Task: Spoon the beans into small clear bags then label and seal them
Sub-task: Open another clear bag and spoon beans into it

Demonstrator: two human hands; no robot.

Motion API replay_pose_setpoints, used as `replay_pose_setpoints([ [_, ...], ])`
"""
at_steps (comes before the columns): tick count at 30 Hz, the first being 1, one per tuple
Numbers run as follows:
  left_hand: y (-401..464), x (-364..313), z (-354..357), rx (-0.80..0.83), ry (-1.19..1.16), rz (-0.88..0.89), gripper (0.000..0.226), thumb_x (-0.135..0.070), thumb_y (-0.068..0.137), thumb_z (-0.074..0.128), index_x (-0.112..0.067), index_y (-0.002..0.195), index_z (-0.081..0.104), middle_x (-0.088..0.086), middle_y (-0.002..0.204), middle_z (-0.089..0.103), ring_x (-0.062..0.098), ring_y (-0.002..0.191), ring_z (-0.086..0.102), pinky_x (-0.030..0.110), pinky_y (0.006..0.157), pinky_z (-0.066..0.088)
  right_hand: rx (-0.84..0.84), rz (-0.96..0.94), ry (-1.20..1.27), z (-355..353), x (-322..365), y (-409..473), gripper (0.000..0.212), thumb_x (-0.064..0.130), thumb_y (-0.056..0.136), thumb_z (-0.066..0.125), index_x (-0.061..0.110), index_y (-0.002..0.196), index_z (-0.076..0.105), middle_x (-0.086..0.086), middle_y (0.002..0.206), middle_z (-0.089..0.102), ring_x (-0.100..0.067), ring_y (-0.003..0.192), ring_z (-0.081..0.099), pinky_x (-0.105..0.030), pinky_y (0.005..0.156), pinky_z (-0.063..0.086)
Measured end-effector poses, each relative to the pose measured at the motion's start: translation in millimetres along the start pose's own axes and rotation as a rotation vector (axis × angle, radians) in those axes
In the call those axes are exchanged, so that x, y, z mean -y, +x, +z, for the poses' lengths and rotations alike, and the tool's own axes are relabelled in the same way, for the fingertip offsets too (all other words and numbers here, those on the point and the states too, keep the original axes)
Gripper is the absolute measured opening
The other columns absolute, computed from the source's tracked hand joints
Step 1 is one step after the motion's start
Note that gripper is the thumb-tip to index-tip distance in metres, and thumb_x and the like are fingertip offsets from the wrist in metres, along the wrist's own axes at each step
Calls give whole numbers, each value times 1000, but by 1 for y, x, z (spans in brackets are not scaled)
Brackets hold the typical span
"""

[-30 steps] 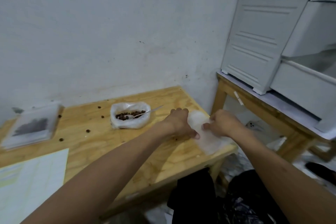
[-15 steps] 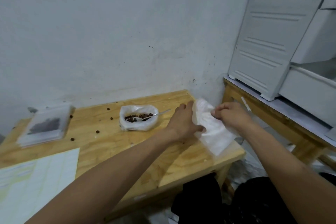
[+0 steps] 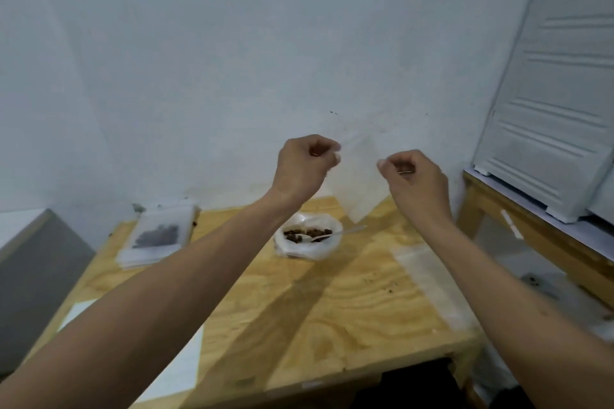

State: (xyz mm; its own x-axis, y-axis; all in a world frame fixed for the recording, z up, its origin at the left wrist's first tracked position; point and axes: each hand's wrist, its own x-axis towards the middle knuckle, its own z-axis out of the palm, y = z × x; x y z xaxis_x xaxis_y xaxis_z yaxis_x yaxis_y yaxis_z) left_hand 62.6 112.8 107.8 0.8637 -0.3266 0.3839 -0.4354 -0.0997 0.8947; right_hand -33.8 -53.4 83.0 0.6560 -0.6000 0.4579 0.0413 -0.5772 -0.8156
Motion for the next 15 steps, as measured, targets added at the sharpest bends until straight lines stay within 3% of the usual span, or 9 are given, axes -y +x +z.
replay_pose_setpoints([
  [3,-4,3,-21,-56,40,72,11,-7,90,72,-15,94,79,0,87,76,7,76,67,23,78,56,106,76,90,25,38,-3,43,57,93,59,18,83,74,7,83,75,-13,80,73,-33,78,55],
  [5,-10,4,-33,-73,76,129,13,-6,90,71,-14,96,79,0,91,77,7,80,68,17,75,54,140,178,190,40,58,-3,46,59,88,60,18,81,77,8,80,77,-11,72,74,-32,75,56],
  [8,-16,10,-49,-55,123,181,13,-6,90,72,-13,98,79,-5,94,76,2,81,67,12,72,49,179,283,268,57,71,0,32,42,85,64,14,81,78,7,78,79,-10,67,75,-33,75,58],
  [11,-23,17,-59,6,213,164,16,-18,88,78,-14,104,78,-10,94,74,-2,82,65,13,73,51,222,346,335,68,70,-2,22,22,84,63,6,80,77,-1,78,79,-12,67,75,-29,66,55],
  [15,-30,29,-62,29,270,166,31,-26,87,80,-12,114,74,-7,105,73,4,95,67,16,83,53,263,321,351,76,63,-8,20,18,87,67,3,78,77,-3,73,73,-9,63,72,-24,61,52],
])
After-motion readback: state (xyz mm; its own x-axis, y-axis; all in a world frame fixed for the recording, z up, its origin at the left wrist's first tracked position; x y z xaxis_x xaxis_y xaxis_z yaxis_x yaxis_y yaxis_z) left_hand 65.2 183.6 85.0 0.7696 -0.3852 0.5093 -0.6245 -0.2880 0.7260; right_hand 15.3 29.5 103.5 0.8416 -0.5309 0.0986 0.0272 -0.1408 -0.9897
